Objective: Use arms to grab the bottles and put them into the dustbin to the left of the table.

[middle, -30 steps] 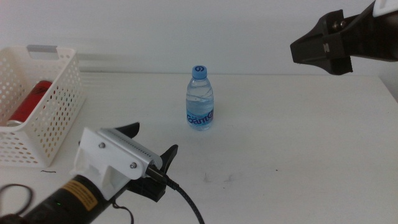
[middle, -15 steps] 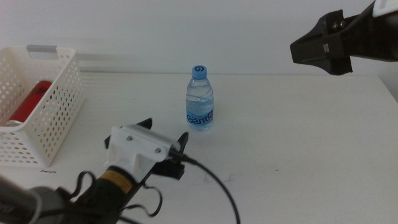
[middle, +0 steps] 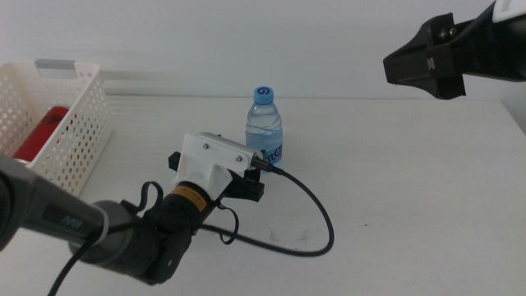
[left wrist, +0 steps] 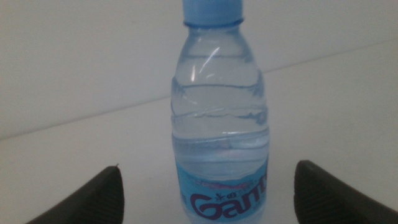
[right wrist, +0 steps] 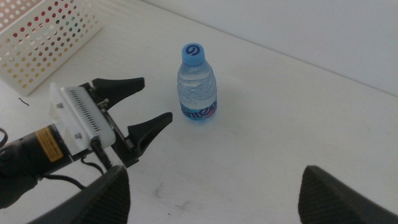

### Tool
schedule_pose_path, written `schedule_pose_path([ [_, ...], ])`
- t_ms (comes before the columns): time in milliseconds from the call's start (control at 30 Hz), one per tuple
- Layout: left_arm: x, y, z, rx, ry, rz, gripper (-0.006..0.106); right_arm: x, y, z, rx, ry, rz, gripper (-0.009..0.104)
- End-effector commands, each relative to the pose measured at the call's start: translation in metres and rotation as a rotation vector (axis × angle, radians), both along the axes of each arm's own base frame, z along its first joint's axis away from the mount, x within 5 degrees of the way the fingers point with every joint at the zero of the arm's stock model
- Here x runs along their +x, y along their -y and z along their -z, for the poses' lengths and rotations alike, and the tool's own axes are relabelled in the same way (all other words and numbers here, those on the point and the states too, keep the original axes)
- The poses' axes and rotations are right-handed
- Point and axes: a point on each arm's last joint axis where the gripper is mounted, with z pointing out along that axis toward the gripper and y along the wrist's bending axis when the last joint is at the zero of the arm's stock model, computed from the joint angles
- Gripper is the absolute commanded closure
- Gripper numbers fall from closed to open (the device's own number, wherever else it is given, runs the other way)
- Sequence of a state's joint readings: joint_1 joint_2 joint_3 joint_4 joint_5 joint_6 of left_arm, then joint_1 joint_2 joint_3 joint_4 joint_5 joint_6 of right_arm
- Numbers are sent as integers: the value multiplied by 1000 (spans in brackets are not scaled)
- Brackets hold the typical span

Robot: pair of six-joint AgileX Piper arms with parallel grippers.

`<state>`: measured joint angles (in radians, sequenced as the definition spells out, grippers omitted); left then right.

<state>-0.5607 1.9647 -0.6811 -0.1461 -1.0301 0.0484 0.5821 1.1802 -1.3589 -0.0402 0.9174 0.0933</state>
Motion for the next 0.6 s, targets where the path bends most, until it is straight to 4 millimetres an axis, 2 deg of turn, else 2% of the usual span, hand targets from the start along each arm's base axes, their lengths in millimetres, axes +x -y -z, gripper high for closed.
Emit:
schedule_pose_path([
  [0, 7, 2, 2, 9, -10, 15, 7, 0, 3, -1, -5, 11, 6, 8],
  [300, 36, 11, 24, -27, -43, 28, 7, 0, 3, -1, -5, 11, 6, 8],
  [567, 66, 28, 38, -41, -21, 30, 7, 0, 3, -1, -5, 11, 6, 8],
])
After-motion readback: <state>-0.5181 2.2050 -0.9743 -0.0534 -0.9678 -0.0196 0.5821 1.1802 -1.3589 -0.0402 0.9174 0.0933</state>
